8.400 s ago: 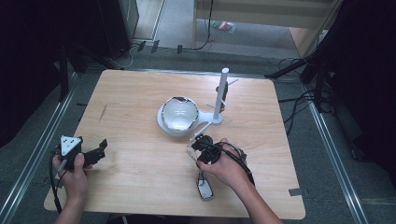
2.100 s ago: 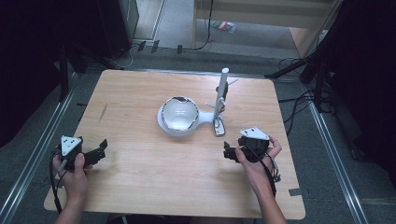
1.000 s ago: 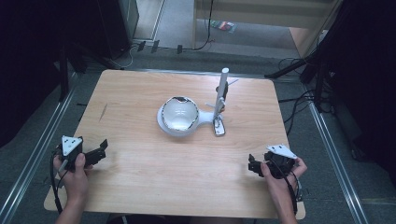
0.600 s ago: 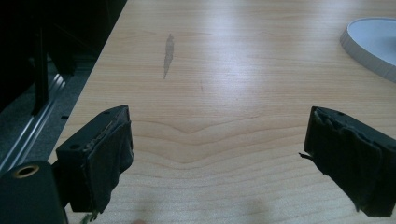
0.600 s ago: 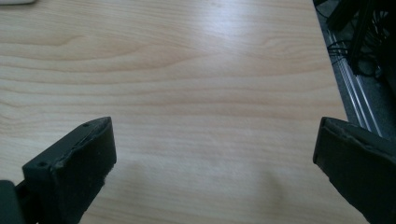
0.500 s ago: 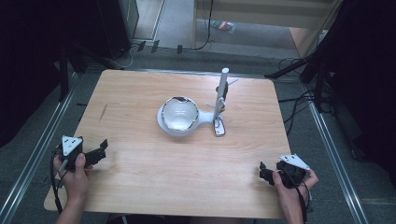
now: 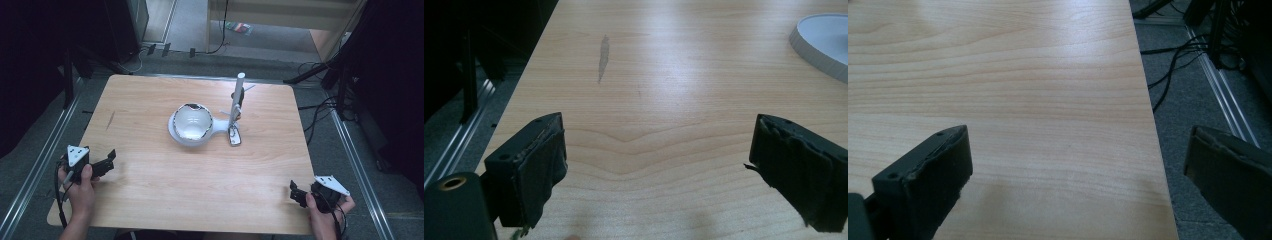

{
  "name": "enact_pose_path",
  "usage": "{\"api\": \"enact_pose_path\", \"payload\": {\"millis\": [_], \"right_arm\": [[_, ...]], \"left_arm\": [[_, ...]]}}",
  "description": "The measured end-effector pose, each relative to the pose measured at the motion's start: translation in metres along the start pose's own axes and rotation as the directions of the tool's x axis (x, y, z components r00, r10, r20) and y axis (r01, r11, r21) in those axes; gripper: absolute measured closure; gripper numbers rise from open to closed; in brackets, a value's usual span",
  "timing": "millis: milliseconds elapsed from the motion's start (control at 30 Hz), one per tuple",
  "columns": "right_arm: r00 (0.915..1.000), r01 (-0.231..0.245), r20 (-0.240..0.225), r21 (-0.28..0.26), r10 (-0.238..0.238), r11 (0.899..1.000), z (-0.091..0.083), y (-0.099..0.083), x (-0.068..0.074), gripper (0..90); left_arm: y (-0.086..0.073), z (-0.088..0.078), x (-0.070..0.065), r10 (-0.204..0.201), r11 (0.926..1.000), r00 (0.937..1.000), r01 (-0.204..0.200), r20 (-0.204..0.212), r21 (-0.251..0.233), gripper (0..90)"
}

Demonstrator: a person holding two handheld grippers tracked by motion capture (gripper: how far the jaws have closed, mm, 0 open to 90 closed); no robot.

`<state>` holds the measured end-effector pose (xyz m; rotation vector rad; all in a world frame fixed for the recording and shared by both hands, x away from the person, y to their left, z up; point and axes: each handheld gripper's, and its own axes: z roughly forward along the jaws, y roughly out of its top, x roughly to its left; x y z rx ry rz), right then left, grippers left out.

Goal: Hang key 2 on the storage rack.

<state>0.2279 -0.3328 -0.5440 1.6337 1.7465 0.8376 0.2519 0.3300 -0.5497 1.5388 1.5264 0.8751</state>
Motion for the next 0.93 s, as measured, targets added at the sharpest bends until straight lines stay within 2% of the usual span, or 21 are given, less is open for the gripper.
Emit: {"api": "enact_pose_path", "payload": {"millis": [200,300,433,933], "right_arm": [[0.9998,-0.018,-0.013,-0.038,0.018,0.999,-0.0017,-0.0045,-0.0012,0.0],[1.0000,-0.006,-0.008,-0.030,0.005,1.000,0.0007,-0.0049,0.0009,0.0],[0.9990,-0.035,-0.029,-0.009,0.035,0.999,0.0039,-0.0035,-0.0016,0.0],[0.9989,-0.038,-0.028,-0.017,0.038,0.999,0.0035,-0.0035,-0.0028,0.8]], "left_arm": [[0.0009,0.0020,-0.0004,0.004,0.9999,1.0000,-0.004,-0.004,0.015,8.4],[0.0013,0.0026,-0.0003,0.004,0.9997,1.0000,-0.004,-0.001,0.025,8.4],[0.0013,0.0027,-0.0004,0.004,0.9997,1.0000,-0.004,0.001,0.025,8.4],[0.0018,0.0035,-0.0002,0.008,0.9993,1.0000,-0.008,0.001,0.037,8.4]]}}
